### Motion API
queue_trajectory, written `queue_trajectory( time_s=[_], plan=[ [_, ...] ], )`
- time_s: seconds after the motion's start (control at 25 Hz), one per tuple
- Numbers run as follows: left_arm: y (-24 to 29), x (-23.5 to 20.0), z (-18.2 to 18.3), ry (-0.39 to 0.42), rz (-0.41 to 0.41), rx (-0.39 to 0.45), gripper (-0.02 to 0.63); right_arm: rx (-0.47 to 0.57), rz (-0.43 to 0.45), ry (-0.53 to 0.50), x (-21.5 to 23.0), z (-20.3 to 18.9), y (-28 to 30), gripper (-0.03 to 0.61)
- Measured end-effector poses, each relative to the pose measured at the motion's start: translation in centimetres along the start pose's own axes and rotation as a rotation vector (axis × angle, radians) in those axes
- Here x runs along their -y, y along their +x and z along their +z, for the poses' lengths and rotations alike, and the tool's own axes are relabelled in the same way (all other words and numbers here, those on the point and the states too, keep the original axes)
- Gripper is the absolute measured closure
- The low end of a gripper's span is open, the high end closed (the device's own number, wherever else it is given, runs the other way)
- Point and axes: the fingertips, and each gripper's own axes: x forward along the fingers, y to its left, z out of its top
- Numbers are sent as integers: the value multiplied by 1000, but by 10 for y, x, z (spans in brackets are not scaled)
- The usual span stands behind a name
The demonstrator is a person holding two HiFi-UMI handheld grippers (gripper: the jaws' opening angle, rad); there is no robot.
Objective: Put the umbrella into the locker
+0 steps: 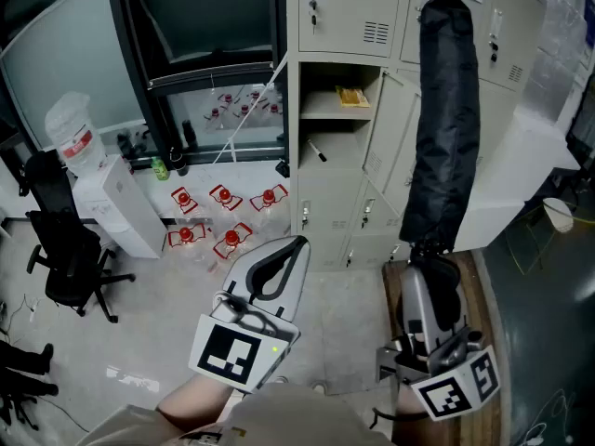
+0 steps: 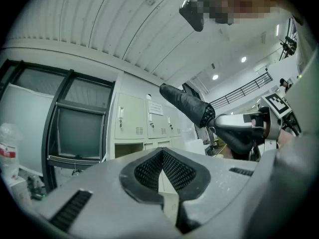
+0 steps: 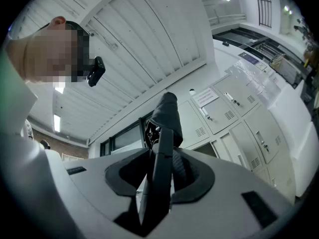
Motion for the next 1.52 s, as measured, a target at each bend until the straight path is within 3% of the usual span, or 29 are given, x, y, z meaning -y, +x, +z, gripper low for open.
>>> queue_trajectory(
  time_s=[0.36,0.96,1.52],
  plan=[
    [3,4,-2,4,-27,-7,606,0,12,40,2,1,1,443],
    [15,20,-20,13,-18,-52,606,-86,10,56,26,-12,-11,445],
    [34,61,-52,5,17,-118,606,-181,9,78,79,-27,-38,446]
  ],
)
